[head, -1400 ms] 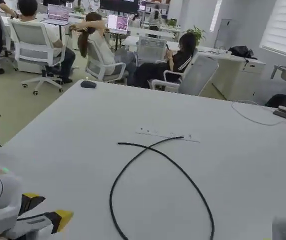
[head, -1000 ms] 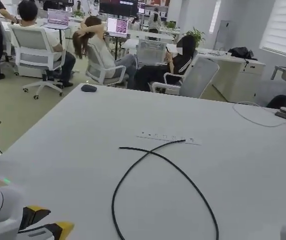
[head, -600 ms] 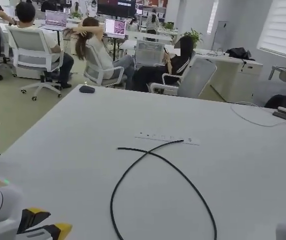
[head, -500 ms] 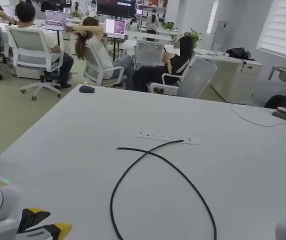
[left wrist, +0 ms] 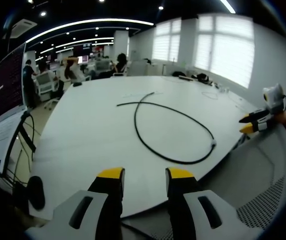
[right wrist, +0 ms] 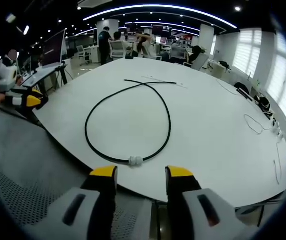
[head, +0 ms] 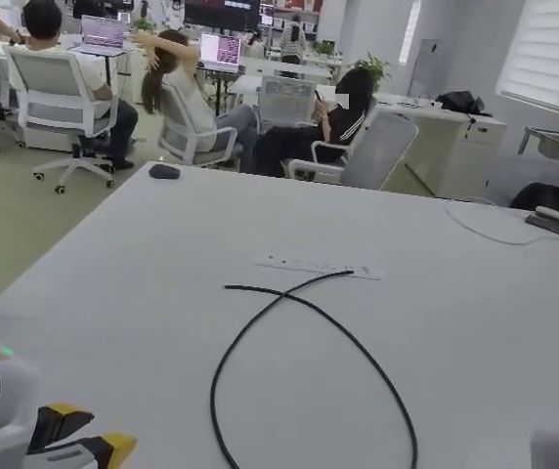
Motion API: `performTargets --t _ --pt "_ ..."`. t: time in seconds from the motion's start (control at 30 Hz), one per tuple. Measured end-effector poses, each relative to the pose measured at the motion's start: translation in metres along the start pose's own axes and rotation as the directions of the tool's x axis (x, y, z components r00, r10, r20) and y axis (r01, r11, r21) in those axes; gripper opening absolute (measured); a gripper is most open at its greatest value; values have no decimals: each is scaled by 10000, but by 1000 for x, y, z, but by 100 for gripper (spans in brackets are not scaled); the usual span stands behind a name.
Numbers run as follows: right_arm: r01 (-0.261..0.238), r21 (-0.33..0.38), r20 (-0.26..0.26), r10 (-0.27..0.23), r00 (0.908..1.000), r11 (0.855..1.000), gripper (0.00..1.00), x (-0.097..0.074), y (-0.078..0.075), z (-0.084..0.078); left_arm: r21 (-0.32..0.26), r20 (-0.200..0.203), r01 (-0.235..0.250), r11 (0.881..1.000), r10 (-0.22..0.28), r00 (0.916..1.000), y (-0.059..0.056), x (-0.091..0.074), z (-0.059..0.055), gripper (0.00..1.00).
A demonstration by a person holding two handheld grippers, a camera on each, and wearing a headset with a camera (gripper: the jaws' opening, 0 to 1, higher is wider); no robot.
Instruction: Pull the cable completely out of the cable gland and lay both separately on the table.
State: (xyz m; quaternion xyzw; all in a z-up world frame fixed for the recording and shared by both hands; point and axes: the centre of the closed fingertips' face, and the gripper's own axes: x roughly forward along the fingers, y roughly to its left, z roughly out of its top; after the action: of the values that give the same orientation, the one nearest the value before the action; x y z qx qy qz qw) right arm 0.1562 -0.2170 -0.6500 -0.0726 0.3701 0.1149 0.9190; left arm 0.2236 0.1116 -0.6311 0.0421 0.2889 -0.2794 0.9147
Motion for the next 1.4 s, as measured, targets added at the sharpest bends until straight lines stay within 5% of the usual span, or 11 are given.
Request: performTargets --t 0.07,0.13,0.4,0.47,0.6,0.73,0.8,0.83,1.13,1.4 --pt "5 0 1 -5 10000 10000 40 0 0 0 26 60 24 10000 -25 10000 0 -1 1 34" --pt "2 0 19 -2 10000 10000 40 0 0 0 -3 886 -172 9999 171 9959 2 -4 16 31" --pt "22 62 46 -22 10000 10000 39 -1 -1 0 699 453 -280 9972 249 9987 1 -4 14 31" --pt "-10 48 3 10 10000 10000 39 -1 -1 0 1373 223 -97 9905 67 9997 -5 -3 15 33" --pt "-22 54 28 22 10000 10000 39 0 -1 0 2952 -522 277 9550 -129 9986 -16 2 19 32" --pt "-30 59 73 29 10000 10000 39 0 -1 1 3491 -412 385 9363 -257 9988 -23 7 33 32" --pt "-64 47 99 63 9999 10000 39 0 0 1 3454 -426 342 9378 -207 9989 -20 11 31 31" --pt "-81 42 126 81 9999 10000 39 0 0 1 3272 -769 318 9444 -70 9970 -15 11 24 31" --pt "-155 13 154 155 9998 9999 38 -1 2 2 2500 -765 413 9674 -227 9968 -10 9 18 33" --pt "-160 12 211 159 9996 9999 38 -1 2 3 3399 -1035 1063 9344 -752 9918 -31 9 27 34"
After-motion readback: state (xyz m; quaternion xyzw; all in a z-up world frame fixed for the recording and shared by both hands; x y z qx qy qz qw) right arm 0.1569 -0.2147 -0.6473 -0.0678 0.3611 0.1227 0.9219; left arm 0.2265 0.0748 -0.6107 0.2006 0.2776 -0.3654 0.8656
